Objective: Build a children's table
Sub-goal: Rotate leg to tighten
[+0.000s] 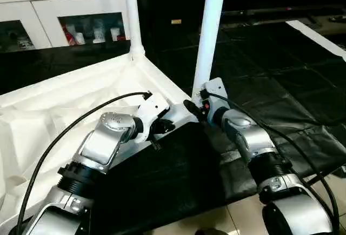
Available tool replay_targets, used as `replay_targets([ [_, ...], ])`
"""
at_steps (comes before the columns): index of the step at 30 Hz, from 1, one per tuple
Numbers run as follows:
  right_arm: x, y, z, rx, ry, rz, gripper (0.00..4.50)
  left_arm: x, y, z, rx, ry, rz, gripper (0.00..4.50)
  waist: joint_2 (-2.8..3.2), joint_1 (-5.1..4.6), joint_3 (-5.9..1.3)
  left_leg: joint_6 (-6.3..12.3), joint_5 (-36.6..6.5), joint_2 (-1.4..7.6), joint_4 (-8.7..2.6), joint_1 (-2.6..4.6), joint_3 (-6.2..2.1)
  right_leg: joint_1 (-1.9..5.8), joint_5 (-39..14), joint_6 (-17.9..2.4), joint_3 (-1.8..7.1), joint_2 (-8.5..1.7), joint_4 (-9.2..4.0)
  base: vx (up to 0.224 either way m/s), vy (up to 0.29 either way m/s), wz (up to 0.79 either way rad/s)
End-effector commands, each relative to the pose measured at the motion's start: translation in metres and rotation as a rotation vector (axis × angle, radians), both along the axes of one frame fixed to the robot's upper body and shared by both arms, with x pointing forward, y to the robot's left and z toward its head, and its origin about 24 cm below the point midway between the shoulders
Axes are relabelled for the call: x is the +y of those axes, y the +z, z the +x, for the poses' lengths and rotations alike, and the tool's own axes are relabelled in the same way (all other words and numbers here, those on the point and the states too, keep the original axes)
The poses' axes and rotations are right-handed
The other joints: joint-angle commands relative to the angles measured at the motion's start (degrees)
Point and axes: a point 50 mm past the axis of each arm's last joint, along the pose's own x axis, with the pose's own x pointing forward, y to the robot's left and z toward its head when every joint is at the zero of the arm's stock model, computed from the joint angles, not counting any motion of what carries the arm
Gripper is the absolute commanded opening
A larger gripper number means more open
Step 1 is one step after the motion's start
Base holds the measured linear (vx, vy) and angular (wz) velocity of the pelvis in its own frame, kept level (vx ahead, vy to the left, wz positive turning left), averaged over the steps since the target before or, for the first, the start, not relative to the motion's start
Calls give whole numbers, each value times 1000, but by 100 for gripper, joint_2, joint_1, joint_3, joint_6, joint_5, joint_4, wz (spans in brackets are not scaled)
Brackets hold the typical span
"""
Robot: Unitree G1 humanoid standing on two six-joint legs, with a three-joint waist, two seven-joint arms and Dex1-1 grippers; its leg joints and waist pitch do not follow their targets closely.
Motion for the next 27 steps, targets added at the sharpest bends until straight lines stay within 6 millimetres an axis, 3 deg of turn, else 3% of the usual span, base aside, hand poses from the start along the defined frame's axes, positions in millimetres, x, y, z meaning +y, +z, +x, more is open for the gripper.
replay_targets([
  [1, -14, -1, -6, 8, 22, 10, 331, -5, 24, 10, -127, -61, -28, 0, 94, 32, -440, 158, -941, 208, -381, 164, -104, 328, -553, -1275, 230, -251, -348, 0, 0, 0],
  [7, -44, 6, -23, -24, 135, 24, 388, 12, 20, 14, -130, -61, 16, 0, 39, 80, -436, 112, -1102, 219, -392, 153, -114, 348, -807, -1160, 230, -276, -370, 0, 0, 0],
  [13, -59, 9, -34, -45, 235, -4, 443, 19, 18, 14, -126, -93, 27, 0, 29, 83, -436, 162, -1084, 222, -387, 137, -121, 345, -938, -1151, 223, -281, -381, 0, 0, 0],
  [18, -81, 19, -48, -51, 330, -43, 443, 28, 15, 9, -130, -243, 38, 0, 43, 123, -436, 256, -1077, 228, -384, 150, -124, 336, -799, -1190, 218, -268, -377, 0, 0, 0],
  [21, -85, 22, -53, -49, 379, -30, 443, 31, 14, 7, -115, -297, 45, 0, 34, 144, -423, 224, -1244, 234, -385, 172, -110, 322, -1059, -1190, 222, -287, -408, 0, 0, 0],
  [27, -83, 27, -69, -58, 535, -52, 443, 35, 12, -3, -75, -464, 44, 0, 43, 233, -423, 172, -1285, 263, -404, 191, -114, 307, -1064, -1183, 228, -300, -390, 0, 0, 0],
])
